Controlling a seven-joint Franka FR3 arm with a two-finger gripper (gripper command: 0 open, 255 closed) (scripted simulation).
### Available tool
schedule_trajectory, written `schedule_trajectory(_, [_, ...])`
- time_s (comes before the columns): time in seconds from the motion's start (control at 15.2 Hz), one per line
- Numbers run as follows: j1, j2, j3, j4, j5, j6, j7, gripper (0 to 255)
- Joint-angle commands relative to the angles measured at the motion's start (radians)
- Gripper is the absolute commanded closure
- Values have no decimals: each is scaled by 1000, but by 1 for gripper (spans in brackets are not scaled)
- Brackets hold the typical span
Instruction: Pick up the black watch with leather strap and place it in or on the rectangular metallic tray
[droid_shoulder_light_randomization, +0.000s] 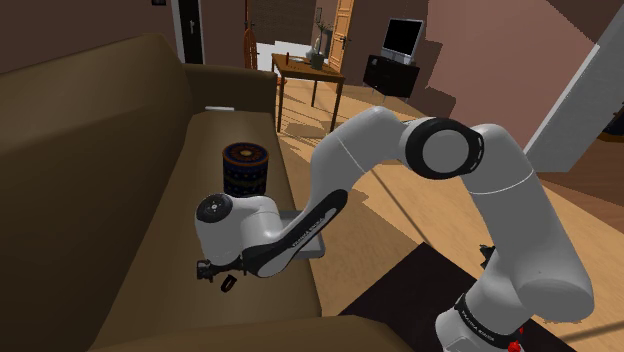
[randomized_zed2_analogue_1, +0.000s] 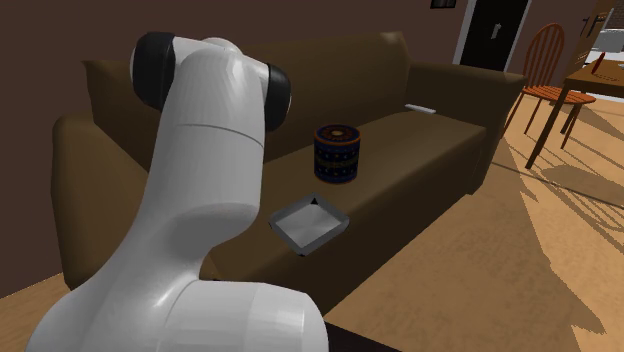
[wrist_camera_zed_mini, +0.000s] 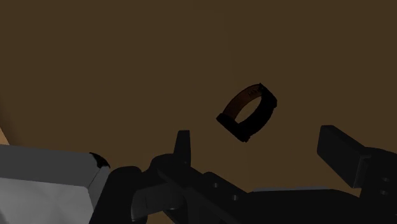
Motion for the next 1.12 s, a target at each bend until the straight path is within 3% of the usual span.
schedule_trajectory(0.0, [3,18,-8,10,-8,10,2,0])
schedule_trajectory(0.53, [3,18,-8,9,-8,10,2,0])
schedule_trajectory(0.59, [3,18,-8,9,-8,10,2,255])
schedule_trajectory(1.06, [2,17,-9,7,-9,11,3,255])
